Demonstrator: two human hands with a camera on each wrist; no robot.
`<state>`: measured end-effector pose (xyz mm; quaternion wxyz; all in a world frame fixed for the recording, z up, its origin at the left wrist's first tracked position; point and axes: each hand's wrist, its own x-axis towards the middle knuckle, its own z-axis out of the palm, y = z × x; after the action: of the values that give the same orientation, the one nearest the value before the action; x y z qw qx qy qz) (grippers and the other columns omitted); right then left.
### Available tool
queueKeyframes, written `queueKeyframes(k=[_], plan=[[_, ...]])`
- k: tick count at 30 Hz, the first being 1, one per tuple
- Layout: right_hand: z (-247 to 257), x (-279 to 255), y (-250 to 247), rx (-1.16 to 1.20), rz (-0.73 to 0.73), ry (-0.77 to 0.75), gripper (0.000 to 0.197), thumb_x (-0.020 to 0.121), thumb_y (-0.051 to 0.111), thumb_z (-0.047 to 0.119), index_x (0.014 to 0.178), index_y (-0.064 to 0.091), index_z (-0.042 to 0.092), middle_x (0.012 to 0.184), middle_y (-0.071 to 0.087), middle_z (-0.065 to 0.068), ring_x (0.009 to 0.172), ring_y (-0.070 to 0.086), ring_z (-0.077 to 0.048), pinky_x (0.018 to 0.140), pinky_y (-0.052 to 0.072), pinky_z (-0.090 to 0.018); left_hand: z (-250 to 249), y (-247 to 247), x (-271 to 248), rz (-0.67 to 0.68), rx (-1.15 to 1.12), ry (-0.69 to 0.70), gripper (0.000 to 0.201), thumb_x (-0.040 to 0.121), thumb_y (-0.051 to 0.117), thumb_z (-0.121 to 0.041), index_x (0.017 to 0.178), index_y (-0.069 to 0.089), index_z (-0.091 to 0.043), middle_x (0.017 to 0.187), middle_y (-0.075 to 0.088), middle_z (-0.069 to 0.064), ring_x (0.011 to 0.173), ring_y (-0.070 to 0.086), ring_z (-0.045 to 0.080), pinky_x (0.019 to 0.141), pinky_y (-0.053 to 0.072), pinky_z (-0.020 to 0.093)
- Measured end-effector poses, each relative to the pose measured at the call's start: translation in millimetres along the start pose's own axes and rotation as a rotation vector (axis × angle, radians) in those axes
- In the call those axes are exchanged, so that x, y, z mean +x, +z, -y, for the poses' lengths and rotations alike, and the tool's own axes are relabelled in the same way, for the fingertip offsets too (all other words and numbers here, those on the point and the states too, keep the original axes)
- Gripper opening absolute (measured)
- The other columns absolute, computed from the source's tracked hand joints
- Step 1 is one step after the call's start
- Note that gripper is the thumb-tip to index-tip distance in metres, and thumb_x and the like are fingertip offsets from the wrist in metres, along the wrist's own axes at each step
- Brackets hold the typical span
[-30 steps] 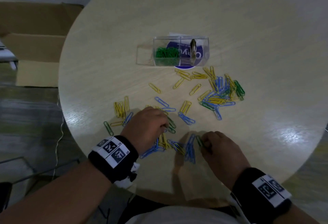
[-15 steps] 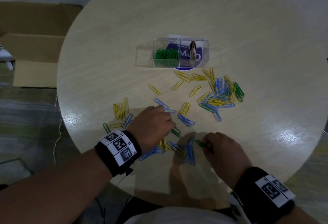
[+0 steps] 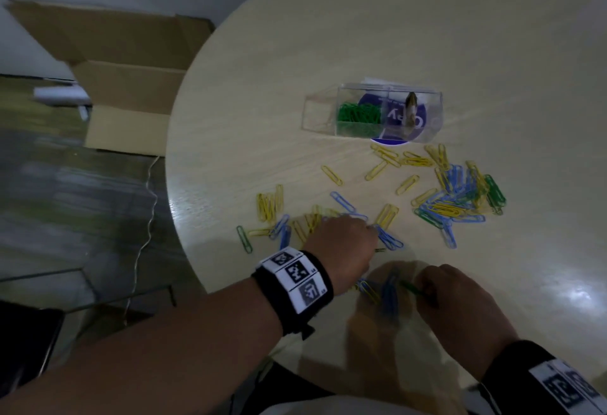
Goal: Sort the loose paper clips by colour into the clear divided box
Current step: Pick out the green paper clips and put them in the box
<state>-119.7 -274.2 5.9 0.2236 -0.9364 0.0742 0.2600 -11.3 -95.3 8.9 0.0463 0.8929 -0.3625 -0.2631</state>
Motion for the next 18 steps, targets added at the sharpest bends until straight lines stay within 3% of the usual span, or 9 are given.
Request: queueKeyframes(k=[2, 4, 6, 8, 10, 12, 15, 18], plan=[[2.1, 0.1, -1.8, -0.021, 0.010, 0.005, 0.017, 0.072, 0.065, 0.017, 0.071, 0.051, 0.026, 0.070, 0.049, 0.004, 0.072, 0.057, -0.023, 0.059, 0.035, -0.029, 4.8, -1.8, -8.6, -0.084, -0.159, -0.065, 0.019, 0.083, 0.060, -0.011, 0.100, 0.057, -0.004, 0.098, 0.062, 0.019, 0.093, 0.057, 0.039, 0.067, 0.036, 0.040], [4.4, -0.2, -5.1, -0.021, 0.008, 0.008, 0.017, 0.071, 0.068, 0.016, 0.071, 0.053, 0.025, 0.070, 0.052, 0.002, 0.071, 0.058, -0.025, 0.060, 0.038, -0.030, 15.9, -3.0, -23.7, -0.246, -0.356, -0.165, 0.020, 0.082, 0.060, -0.012, 0.101, 0.061, -0.009, 0.095, 0.065, 0.014, 0.092, 0.059, 0.036, 0.070, 0.042, 0.039], [5.7, -0.1, -9.3, -0.009, -0.010, -0.001, 0.020, 0.070, 0.071, 0.014, 0.071, 0.055, 0.025, 0.070, 0.055, 0.001, 0.071, 0.059, -0.026, 0.061, 0.040, -0.031, 37.4, -0.3, -48.6, -0.439, -0.495, -0.334, 0.023, 0.080, 0.063, -0.015, 0.102, 0.066, -0.016, 0.093, 0.070, 0.008, 0.088, 0.064, 0.030, 0.074, 0.050, 0.038], [6.9, 1.3, -14.0, 0.014, -0.028, 0.001, 0.021, 0.070, 0.072, 0.014, 0.072, 0.057, 0.027, 0.070, 0.057, 0.002, 0.072, 0.060, -0.026, 0.062, 0.042, -0.032, 68.0, 10.1, -79.0, -0.556, -0.488, -0.553, 0.020, 0.081, 0.064, -0.017, 0.101, 0.068, -0.019, 0.092, 0.072, 0.005, 0.084, 0.067, 0.026, 0.075, 0.053, 0.038], [7.4, 5.1, -18.6, 0.034, -0.050, 0.005, 0.020, 0.070, 0.073, 0.015, 0.073, 0.058, 0.028, 0.070, 0.058, 0.003, 0.072, 0.060, -0.025, 0.063, 0.045, -0.033, 97.6, 22.1, -103.5, -0.564, -0.408, -0.769, 0.016, 0.083, 0.062, -0.016, 0.097, 0.068, -0.019, 0.093, 0.071, 0.006, 0.086, 0.067, 0.028, 0.076, 0.053, 0.039], [8.1, 10.2, -20.7, 0.041, -0.075, -0.010, 0.021, 0.069, 0.075, 0.015, 0.072, 0.059, 0.028, 0.069, 0.059, 0.005, 0.070, 0.061, -0.025, 0.062, 0.047, -0.034, 113.5, 32.1, -114.1, -0.515, -0.367, -0.882, 0.013, 0.085, 0.059, -0.016, 0.096, 0.066, -0.016, 0.095, 0.070, 0.009, 0.090, 0.065, 0.030, 0.078, 0.052, 0.040], [8.1, 18.2, -22.2, 0.064, -0.106, -0.022, 0.021, 0.068, 0.075, 0.015, 0.072, 0.059, 0.028, 0.069, 0.060, 0.004, 0.068, 0.061, -0.026, 0.061, 0.050, -0.038, 114.6, 37.3, -107.8, -0.429, -0.342, -0.906, 0.014, 0.089, 0.054, -0.021, 0.095, 0.064, -0.014, 0.097, 0.066, 0.009, 0.091, 0.063, 0.030, 0.077, 0.049, 0.035], [8.4, 22.9, -22.5, 0.081, -0.138, -0.031, 0.021, 0.067, 0.076, 0.016, 0.072, 0.059, 0.028, 0.069, 0.060, 0.003, 0.068, 0.062, -0.027, 0.061, 0.050, -0.041, 106.9, 36.7, -98.4, -0.424, -0.340, -0.899, 0.020, 0.089, 0.056, -0.032, 0.095, 0.064, -0.014, 0.096, 0.062, 0.007, 0.089, 0.062, 0.029, 0.075, 0.047, 0.035]])
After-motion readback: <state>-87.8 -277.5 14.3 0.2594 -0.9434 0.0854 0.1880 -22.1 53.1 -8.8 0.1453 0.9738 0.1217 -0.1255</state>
